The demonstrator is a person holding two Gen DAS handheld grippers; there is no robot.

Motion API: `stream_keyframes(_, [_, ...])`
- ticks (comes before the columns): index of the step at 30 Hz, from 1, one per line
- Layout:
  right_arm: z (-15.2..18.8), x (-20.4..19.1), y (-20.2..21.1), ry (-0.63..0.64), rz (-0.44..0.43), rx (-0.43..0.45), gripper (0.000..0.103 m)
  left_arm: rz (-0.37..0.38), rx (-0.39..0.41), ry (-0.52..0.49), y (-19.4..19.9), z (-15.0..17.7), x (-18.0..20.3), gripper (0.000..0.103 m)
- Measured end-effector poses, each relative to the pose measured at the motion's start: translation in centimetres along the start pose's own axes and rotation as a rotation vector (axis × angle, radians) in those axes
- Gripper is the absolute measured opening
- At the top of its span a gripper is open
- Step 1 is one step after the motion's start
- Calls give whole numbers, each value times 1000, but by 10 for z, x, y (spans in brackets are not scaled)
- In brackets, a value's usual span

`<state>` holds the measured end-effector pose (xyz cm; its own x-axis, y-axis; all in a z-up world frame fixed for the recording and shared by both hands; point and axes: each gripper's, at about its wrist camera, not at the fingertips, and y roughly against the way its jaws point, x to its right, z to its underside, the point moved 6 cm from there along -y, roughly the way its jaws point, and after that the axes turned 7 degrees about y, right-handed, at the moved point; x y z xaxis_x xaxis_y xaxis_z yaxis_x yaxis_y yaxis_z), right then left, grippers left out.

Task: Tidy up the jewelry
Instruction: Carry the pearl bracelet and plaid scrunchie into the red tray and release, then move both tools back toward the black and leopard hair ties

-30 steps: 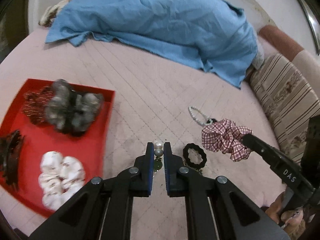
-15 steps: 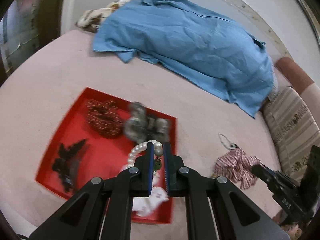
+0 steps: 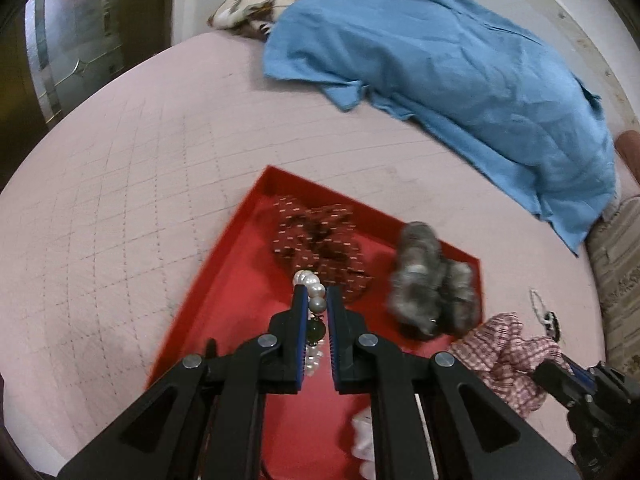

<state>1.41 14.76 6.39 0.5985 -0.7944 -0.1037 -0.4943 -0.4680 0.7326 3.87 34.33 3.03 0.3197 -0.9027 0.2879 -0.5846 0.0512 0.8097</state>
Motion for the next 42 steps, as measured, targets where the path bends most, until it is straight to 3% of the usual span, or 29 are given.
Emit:
stream_keyframes(8, [-2, -10, -62, 17, -2, -85, 10, 21, 0, 16, -4, -4, -9, 10])
stream_keyframes(10, [0, -9, -67, 24, 3, -96, 11, 30, 0, 16, -2, -4, -8, 17])
stream_keyframes(12, [1, -9, -69, 32, 4, -100, 12, 38, 7, 19, 6, -4, -5, 38])
stream_keyframes(15, [1, -11, -67, 43, 0, -93, 12, 42, 41, 16, 22, -5, 0, 46])
stream_keyframes(18, [0, -15, -65, 61, 0, -89, 24, 33, 90, 16, 44, -3, 4, 59])
stream_keyframes(22, [-1, -22, -51, 91, 2, -63, 39, 13, 128, 26, 65, 3, 4, 62])
stream_keyframes(28, [3, -27, -19, 88, -6, -15, 50, -32, 158, 27, 91, 19, 6, 63])
stream_keyframes(35, [22, -10, 17, 32, 0, 19, 54, -53, 163, 0, 106, 40, 18, 68])
stream_keyframes(42, [67, 38, 55, -77, 55, 35, 63, -56, 147, -49, 115, 64, 41, 69])
